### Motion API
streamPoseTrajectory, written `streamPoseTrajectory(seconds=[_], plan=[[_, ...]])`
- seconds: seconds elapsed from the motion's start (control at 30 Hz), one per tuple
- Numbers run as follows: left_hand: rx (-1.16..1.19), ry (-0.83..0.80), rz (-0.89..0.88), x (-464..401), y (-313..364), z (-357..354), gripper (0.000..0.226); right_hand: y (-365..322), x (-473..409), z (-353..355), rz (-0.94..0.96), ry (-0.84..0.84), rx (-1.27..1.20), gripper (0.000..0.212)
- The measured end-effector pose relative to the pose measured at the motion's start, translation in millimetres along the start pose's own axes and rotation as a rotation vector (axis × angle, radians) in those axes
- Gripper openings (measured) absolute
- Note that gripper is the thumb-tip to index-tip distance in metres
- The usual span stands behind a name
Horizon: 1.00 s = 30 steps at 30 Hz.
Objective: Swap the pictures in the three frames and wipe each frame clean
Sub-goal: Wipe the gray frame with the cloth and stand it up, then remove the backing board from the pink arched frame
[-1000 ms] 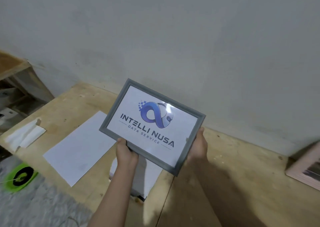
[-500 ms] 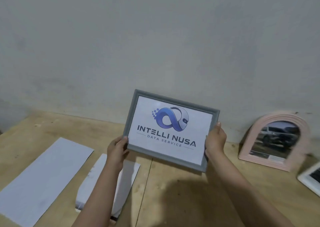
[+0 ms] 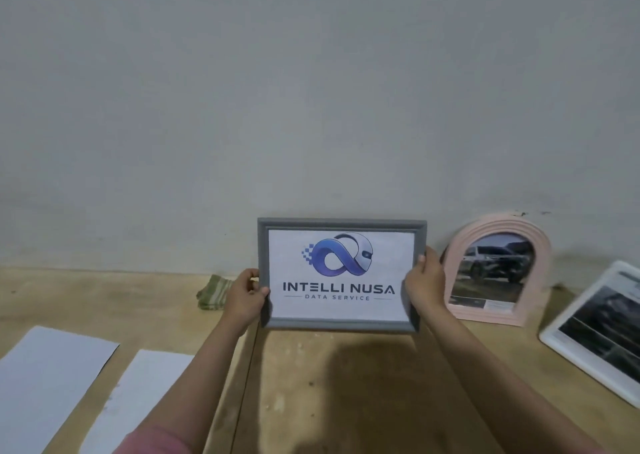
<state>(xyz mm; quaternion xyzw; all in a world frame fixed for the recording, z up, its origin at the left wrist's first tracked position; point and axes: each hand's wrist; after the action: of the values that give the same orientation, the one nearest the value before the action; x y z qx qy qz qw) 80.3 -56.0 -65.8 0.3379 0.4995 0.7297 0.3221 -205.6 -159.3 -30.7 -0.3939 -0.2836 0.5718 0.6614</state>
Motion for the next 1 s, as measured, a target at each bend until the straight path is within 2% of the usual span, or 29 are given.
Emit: streamPoseTrajectory(seconds=[0.13, 0.4, 0.57, 0.7, 0.87, 1.0], plan=[[0.017, 0.036, -0.002, -17, -7, -25, 0.021, 6, -15, 5, 0.034, -0.037, 0.054, 0.033], [-0.061, 0.077, 0.006, -42, -15, -46, 0.019, 32, -35, -8, -0.034, -0.066, 0.083, 0.033], [-0.108, 0.062, 0.033, -48, -24, -46, 0.016, 39, -36, -20, -0.003, 0.014, 0.128, 0.03], [-0.138, 0.062, 0.039, -46, -22, -47, 0.011, 41, -34, -22, 0.003, 0.001, 0.113, 0.029], [-0.093, 0.1, 0.116, -30, -15, -56, 0.036, 37, -30, -21, -0.007, -0.006, 0.117, 0.029], [-0.063, 0.219, 0.147, 0, -11, -67, 0.057, 33, -21, -14, -0.091, 0.009, 0.121, 0.03]])
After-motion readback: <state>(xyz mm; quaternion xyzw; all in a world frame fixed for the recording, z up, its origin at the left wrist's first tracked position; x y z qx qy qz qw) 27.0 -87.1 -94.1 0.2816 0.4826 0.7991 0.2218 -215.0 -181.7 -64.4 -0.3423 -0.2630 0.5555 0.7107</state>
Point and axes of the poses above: each hand's wrist, its own x-axis away from the middle knuckle, its own z-axis out of the back of the hand, y = z × x, and after that the axes turned 8 degrees about x, right-handed
